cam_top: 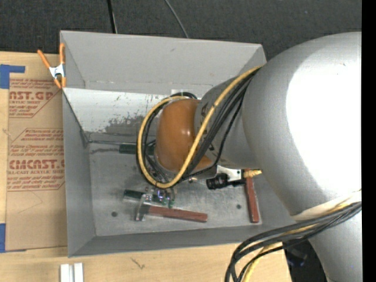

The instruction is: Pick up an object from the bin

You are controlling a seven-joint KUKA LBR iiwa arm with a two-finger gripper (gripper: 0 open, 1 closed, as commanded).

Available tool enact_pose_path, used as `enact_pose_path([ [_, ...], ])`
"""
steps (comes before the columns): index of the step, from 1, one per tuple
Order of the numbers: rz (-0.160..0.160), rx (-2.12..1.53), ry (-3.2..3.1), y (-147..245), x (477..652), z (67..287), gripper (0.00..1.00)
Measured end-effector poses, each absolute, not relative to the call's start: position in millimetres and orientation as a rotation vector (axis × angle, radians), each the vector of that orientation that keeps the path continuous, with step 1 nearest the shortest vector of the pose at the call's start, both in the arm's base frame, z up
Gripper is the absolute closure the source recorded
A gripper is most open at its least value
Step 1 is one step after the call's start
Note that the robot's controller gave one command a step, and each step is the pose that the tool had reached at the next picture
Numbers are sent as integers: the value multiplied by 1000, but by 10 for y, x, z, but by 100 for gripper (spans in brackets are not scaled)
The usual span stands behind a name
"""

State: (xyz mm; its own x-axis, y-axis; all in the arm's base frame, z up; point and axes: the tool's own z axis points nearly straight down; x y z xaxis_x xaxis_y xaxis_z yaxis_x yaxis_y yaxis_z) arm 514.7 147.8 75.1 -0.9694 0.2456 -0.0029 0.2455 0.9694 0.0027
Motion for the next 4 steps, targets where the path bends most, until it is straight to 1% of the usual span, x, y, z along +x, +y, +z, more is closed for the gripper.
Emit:
enact_pose_path([
  [1, 9, 391, 3110, 1565, 4976, 755, 100],
  [3, 7, 391, 3113, 1563, 4969, 780, 100],
  [4, 1, 392, 3119, 1556, 4950, 903, 100],
])
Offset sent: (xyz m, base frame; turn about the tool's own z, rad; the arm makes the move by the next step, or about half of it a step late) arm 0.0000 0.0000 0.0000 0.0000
